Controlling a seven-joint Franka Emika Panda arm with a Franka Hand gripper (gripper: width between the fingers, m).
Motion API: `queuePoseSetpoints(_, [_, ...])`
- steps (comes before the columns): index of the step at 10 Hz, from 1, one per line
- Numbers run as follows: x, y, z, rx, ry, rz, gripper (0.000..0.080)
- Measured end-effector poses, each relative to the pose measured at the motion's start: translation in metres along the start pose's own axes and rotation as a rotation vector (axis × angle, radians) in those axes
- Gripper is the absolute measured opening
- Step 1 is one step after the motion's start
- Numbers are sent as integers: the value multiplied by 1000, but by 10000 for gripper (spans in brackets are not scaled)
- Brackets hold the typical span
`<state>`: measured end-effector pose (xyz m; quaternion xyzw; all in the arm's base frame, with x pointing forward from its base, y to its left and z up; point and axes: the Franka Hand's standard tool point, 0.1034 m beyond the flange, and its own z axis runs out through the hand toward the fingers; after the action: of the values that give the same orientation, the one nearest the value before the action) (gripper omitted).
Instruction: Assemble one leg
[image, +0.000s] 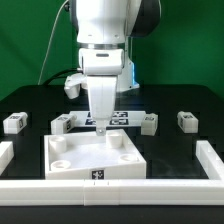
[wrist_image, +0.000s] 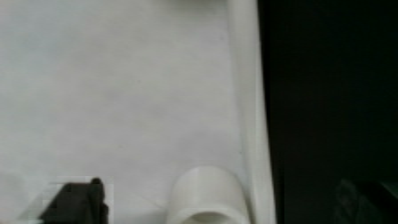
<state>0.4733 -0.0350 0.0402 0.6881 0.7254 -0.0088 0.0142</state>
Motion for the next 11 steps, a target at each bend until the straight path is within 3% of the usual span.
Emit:
queuePoseSetpoints(3, [-6, -1, 16, 35, 7, -58, 650])
queuePoseSetpoints(8, [-19, -2, 27, 51, 15, -91, 650])
queuePoseSetpoints(9, [-18, -2, 27, 50, 15, -82, 538])
queuePoseSetpoints(10, [-17, -1, 27, 50, 15, -81, 538])
queuePoseSetpoints(11, [-18, -2, 27, 51, 15, -79, 402])
